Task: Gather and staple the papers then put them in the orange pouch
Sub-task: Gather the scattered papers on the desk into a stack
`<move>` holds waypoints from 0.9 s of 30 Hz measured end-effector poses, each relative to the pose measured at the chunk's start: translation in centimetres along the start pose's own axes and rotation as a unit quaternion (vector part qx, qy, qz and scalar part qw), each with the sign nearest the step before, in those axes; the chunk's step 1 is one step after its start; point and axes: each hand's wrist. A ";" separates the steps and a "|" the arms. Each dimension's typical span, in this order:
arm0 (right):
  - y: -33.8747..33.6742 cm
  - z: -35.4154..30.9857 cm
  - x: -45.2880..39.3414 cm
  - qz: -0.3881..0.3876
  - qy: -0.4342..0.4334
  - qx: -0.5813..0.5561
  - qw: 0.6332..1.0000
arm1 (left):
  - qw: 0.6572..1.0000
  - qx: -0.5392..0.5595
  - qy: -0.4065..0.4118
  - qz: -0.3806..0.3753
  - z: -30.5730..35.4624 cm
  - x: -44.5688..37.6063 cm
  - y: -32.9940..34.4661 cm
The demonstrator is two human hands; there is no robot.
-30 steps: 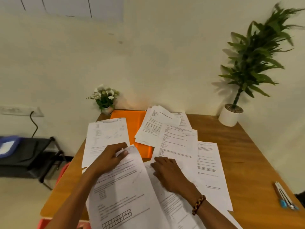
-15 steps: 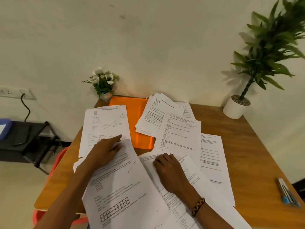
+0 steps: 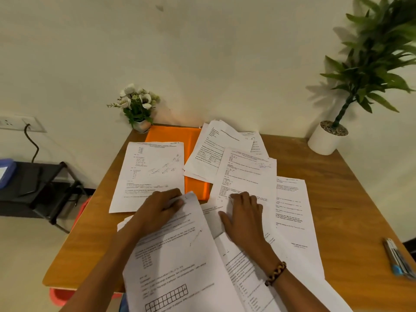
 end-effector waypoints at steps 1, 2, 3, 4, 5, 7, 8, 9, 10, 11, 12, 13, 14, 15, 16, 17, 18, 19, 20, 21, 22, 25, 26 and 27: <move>-0.1 -0.1 -0.2 -0.018 0.006 0.002 1.000 | 1.000 0.003 0.003 -0.016 0.4 -0.2 0.4; -0.1 -0.2 -0.4 -0.042 0.017 -0.011 0.999 | 0.999 0.007 0.006 -0.031 0.6 -0.5 0.9; -0.2 -0.4 -0.7 -0.072 0.038 -0.040 0.996 | 0.999 0.011 0.007 -0.047 1.0 -0.7 1.5; -0.3 -0.6 -1.1 -0.098 0.065 -0.075 0.990 | 0.998 0.016 0.011 -0.061 1.3 -1.0 2.0; -0.3 -0.8 -1.5 -0.112 0.087 -0.112 0.984 | 0.997 0.019 0.017 -0.069 1.6 -1.2 2.5; -0.2 -0.8 -2.2 -0.113 0.109 -0.194 0.968 | 0.997 0.019 0.029 -0.074 2.4 -1.6 3.2; 0.0 -0.7 -2.5 -0.102 0.106 -0.231 0.962 | 0.997 0.018 0.034 -0.068 2.6 -1.9 3.5; 0.2 -0.5 -2.7 -0.092 0.101 -0.267 0.954 | 0.997 0.020 0.036 -0.059 2.8 -2.0 3.7; 0.1 -0.4 -2.7 -0.086 0.096 -0.306 0.943 | 0.998 0.027 0.038 -0.050 2.9 -2.1 3.8; 0.0 -0.4 -2.7 -0.086 0.090 -0.350 0.928 | 0.998 0.034 0.038 -0.042 3.0 -2.2 3.9; -0.2 -0.3 -2.6 -0.089 0.085 -0.389 0.913 | 0.998 0.042 0.037 -0.032 2.9 -2.3 4.1; -0.4 -0.3 -2.5 -0.091 0.079 -0.418 0.900 | 0.998 0.049 0.036 -0.022 2.9 -2.4 4.2; -0.6 -0.3 -2.4 -0.093 0.071 -0.440 0.890 | 0.998 0.060 0.036 -0.010 2.9 -2.6 4.2; -0.6 -0.4 -2.4 -0.093 0.063 -0.459 0.881 | 0.997 0.072 0.035 0.003 3.0 -2.8 4.2; -0.6 -0.5 -2.4 -0.093 0.058 -0.479 0.871 | 0.996 0.084 0.034 0.017 3.0 -3.0 4.1; -0.7 -0.6 -2.5 -0.092 0.055 -0.498 0.861 | 0.995 0.092 0.032 0.028 3.2 -3.0 3.9; -0.7 -0.9 -2.7 -0.087 0.051 -0.513 0.852 | 0.994 0.095 0.033 0.039 3.4 -3.1 3.8; -0.8 -1.2 -2.9 -0.083 0.045 -0.525 0.846 | 0.994 0.094 0.035 0.049 3.6 -3.1 3.5; -0.9 -1.5 -3.2 -0.083 0.035 -0.535 0.840 | 0.993 0.093 0.036 0.059 3.7 -3.1 3.2; -1.1 -1.9 -3.4 -0.084 0.025 -0.542 0.836 | 0.993 0.089 0.034 0.066 3.8 -3.1 2.8; -1.3 -2.3 -3.5 -0.087 0.015 -0.547 0.832 | 0.994 0.080 0.032 0.071 3.7 -3.2 2.5; -2.0 -3.6 -3.9 -0.102 -0.022 -0.561 0.821 | 0.996 0.037 0.027 0.073 3.4 -3.3 1.6; -2.2 -4.0 -3.9 -0.106 -0.034 -0.560 0.821 | 0.997 0.022 0.025 0.071 3.4 -3.3 1.4; -2.4 -4.3 -4.0 -0.108 -0.041 -0.557 0.822 | 0.997 0.009 0.024 0.070 3.5 -3.2 1.3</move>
Point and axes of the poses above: each hand's wrist, its own x-axis away from the middle knuckle, its own y-axis out of the palm, z = x × y, and after that the axes turned 8 degrees about y, right-handed
